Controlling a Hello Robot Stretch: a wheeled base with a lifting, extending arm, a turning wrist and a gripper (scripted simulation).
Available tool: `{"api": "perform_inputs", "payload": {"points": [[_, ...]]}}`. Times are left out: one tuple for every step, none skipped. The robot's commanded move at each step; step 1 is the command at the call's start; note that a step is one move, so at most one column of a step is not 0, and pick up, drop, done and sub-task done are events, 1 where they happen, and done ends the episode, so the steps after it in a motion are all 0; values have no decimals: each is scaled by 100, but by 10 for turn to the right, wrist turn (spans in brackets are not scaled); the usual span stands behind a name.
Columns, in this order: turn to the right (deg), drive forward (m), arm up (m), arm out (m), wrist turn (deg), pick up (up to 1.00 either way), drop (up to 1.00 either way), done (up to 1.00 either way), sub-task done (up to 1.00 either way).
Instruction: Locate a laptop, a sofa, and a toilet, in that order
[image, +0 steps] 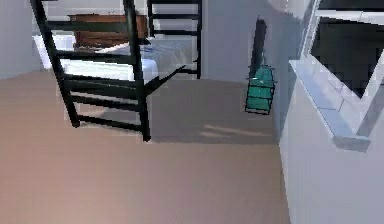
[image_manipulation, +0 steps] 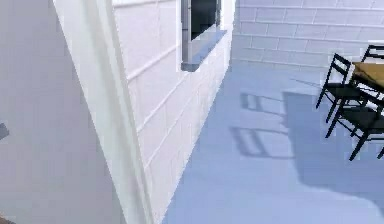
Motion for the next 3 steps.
{"api": "perform_inputs", "payload": {"points": [[0, 100, 0, 0, 0, 0, 0, 0, 0], [0, 100, 0, 0, 0, 0, 0, 0, 0], [0, 40, 0, 0, 0, 0, 0, 0, 0]]}}
